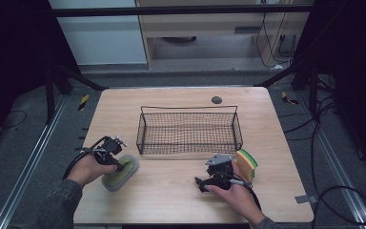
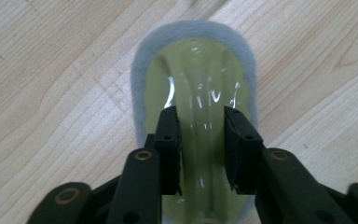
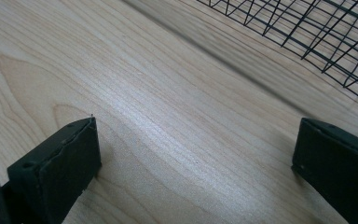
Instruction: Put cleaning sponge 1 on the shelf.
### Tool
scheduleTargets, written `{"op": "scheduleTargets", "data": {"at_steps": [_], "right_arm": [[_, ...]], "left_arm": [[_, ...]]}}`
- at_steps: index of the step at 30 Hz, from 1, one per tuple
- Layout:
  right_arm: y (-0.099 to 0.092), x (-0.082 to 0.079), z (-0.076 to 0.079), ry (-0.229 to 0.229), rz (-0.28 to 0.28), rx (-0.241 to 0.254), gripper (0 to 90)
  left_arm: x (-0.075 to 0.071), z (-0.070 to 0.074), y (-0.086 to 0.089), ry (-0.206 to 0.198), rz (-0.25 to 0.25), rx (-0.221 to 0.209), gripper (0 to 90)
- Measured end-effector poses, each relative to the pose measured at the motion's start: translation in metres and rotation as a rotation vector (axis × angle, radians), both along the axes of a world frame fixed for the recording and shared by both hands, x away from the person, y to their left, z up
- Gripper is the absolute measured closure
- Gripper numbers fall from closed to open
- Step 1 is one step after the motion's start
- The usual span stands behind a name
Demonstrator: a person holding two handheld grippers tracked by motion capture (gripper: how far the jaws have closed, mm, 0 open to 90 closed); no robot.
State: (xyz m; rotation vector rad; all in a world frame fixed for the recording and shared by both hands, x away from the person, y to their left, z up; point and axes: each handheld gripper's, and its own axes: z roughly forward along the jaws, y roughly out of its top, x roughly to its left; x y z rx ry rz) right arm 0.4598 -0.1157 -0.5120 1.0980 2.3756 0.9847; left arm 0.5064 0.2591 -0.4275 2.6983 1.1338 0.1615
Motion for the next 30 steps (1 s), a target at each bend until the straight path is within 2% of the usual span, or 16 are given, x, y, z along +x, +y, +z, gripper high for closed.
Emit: {"op": "scheduleTargets", "data": {"at_steps": [8,9,11,13,17,19,20,22,27,28,30], "right_arm": [[0.001,-0.001,0.000,0.005,-0.002,0.002,1.1],[0.001,0.000,0.000,0.005,-0.001,0.003,1.1],[0.001,0.000,0.000,0.005,-0.001,0.003,1.0],[0.001,0.000,0.000,0.006,-0.001,0.001,1.1],[0.001,-0.001,0.000,0.008,-0.002,0.005,1.1],[0.001,0.000,0.000,0.008,0.000,0.005,1.1],[0.001,0.000,0.000,0.008,0.000,0.005,1.1],[0.001,0.000,0.000,0.007,0.000,0.005,1.0],[0.000,-0.001,0.000,0.006,-0.001,0.010,1.0],[0.000,-0.001,0.000,0.006,-0.001,0.010,1.0],[0.000,-0.001,0.000,0.005,0.000,0.011,0.9]], "left_arm": [[-0.007,0.007,0.001,-0.031,-0.032,-0.006,70.4],[-0.009,0.011,0.001,-0.052,-0.050,0.003,70.4],[-0.010,0.014,0.001,-0.060,-0.057,0.003,70.5],[-0.013,0.019,0.001,-0.089,-0.077,0.009,70.5],[-0.016,0.025,0.003,-0.110,-0.080,0.012,70.5],[-0.019,0.032,0.004,-0.143,-0.089,0.017,70.5],[-0.019,0.032,0.004,-0.143,-0.089,0.017,70.5],[-0.022,0.037,0.004,-0.169,-0.103,0.029,70.5],[-0.031,0.054,0.001,-0.240,-0.164,0.073,70.6],[-0.031,0.054,0.001,-0.240,-0.164,0.073,70.5],[-0.036,0.061,-0.001,-0.284,-0.204,0.084,70.5]]}}
